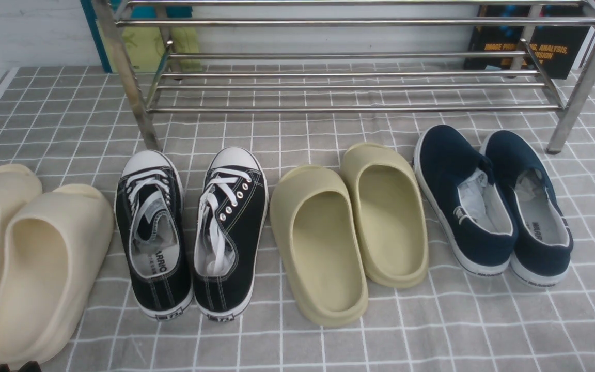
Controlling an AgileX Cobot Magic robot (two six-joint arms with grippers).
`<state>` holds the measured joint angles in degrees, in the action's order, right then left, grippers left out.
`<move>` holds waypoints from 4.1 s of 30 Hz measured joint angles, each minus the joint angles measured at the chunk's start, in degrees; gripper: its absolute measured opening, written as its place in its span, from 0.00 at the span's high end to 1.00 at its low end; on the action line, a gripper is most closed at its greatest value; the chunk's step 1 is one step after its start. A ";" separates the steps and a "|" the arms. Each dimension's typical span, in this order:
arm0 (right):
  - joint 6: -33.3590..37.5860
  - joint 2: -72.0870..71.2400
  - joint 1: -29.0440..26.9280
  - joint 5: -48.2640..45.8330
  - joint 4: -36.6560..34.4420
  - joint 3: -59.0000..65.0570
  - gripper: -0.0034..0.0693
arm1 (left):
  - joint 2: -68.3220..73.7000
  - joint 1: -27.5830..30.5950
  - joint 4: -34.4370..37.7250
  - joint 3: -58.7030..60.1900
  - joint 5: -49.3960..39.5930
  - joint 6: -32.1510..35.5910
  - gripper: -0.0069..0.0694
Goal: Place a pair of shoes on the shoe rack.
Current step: Use the right arm to grab the shoe closest to it, then use the right arm to put a shoe into the shoe rack
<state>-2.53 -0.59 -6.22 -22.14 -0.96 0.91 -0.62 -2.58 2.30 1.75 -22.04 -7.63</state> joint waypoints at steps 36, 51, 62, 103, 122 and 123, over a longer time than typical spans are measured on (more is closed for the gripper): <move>-17.70 15.79 0.00 32.28 12.98 -25.36 0.95 | 0.00 0.00 0.00 0.00 0.00 0.00 0.60; -1.34 65.15 17.14 -21.77 3.75 -53.29 0.92 | 0.00 0.00 0.00 0.00 0.00 0.00 0.60; -0.20 89.86 24.33 -21.46 0.31 -64.52 0.37 | 0.00 0.00 0.00 0.00 0.00 0.00 0.60; 1.17 102.97 27.78 -18.33 5.89 -87.32 0.88 | 0.00 0.00 0.00 0.00 0.00 0.00 0.60; 1.34 136.05 23.62 -37.05 5.18 -136.88 0.53 | 0.00 0.00 0.00 0.00 0.00 0.00 0.60; 1.34 135.49 23.50 -37.59 4.73 -136.84 0.45 | 0.00 0.00 0.00 0.00 0.00 0.00 0.60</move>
<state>-1.19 134.91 17.28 -59.73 3.77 -135.94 -0.62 -2.58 2.30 1.75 -22.04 -7.63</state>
